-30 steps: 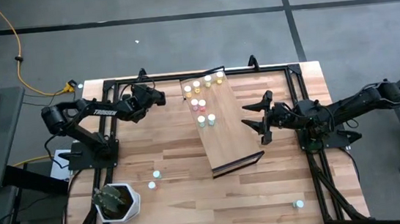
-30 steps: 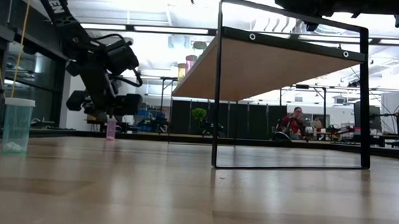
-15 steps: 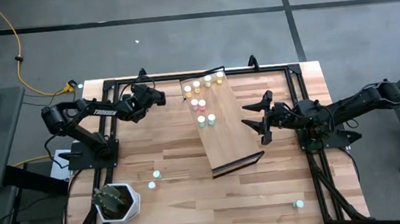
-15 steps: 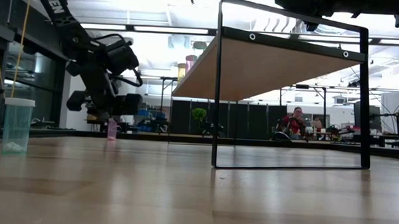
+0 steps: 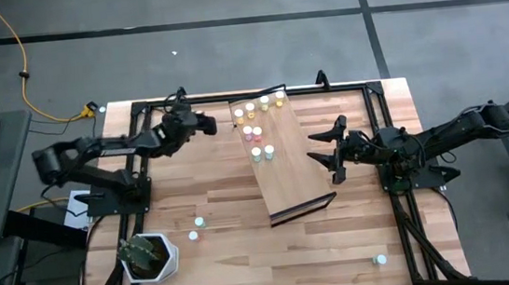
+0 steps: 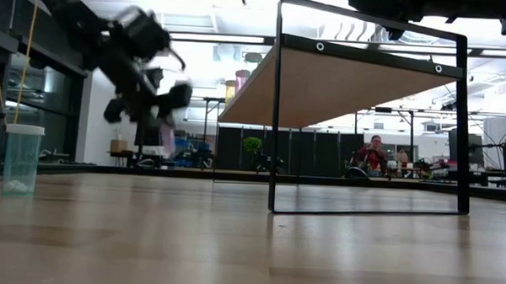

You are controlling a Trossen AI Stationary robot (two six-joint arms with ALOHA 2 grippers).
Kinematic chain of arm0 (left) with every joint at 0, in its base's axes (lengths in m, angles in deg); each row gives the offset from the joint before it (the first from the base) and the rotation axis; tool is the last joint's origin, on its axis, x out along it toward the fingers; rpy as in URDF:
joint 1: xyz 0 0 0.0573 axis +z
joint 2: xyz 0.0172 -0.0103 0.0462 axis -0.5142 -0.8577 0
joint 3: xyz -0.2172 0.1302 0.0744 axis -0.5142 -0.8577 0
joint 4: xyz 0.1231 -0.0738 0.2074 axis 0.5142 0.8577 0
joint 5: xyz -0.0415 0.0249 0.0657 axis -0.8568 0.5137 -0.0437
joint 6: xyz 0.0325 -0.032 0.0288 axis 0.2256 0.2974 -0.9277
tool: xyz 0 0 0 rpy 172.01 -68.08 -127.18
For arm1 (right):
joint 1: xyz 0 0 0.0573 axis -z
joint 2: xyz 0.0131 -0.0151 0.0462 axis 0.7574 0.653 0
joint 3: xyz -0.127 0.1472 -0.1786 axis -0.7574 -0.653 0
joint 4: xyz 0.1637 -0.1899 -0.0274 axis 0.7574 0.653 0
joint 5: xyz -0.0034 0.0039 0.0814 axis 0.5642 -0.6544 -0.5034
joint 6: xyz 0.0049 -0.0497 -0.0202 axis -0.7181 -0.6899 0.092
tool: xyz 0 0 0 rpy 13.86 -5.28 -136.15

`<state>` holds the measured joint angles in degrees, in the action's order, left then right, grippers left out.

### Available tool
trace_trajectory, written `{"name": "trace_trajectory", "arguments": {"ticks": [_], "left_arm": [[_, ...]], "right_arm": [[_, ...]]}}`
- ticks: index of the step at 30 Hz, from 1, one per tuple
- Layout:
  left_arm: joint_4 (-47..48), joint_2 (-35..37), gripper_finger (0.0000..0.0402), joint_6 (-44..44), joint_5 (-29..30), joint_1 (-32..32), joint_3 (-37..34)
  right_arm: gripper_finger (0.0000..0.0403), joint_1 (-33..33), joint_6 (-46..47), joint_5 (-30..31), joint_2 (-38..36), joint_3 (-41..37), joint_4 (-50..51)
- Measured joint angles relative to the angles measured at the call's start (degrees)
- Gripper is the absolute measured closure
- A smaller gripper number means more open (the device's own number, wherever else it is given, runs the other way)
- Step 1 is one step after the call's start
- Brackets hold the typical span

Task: Pick and place medicine bottles onto shelf by color
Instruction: Put the purple pill bottle on the shelf

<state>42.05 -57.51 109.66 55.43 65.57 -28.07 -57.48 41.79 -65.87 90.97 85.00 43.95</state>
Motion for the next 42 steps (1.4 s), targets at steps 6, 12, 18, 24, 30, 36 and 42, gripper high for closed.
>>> {"name": "trace_trajectory", "arguments": {"ticks": [6, 12, 18, 24, 30, 36, 42], "left_arm": [[1.86, 11.55, 0.0291, -5.75, 0.00, -6.72, 3.73], [3.30, 14.91, 0.0292, -13.93, -0.02, -16.01, 11.77], [3.95, 9.62, 0.0292, -22.14, -0.03, -24.77, 21.12], [12.47, -0.90, 0.0292, -26.54, -0.22, -27.31, 34.21], [16.04, -12.26, 0.0291, -32.10, -0.83, -27.29, 44.17], [17.23, -19.51, 0.0285, -35.33, -3.03, -27.29, 48.95], [18.26, -23.46, 0.0284, -35.59, -3.24, -26.76, 50.60]], "right_arm": [[0.0181, 0.00, 0.06, 0.00, 0.00, 0.00, 0.00], [0.0181, 0.02, 0.07, 0.01, 0.00, 0.00, -0.03], [0.0181, 0.02, 0.09, 0.02, 0.00, 0.00, -0.33], [0.0181, 0.02, 0.07, 0.02, 0.00, 0.00, -0.50], [0.0181, 0.01, 0.07, 0.02, 0.00, 0.00, -0.46], [0.0181, 0.00, 0.08, 0.02, 0.00, 0.00, -0.43], [0.0181, 0.01, 0.09, 0.02, 0.00, 0.00, -0.44]]}}
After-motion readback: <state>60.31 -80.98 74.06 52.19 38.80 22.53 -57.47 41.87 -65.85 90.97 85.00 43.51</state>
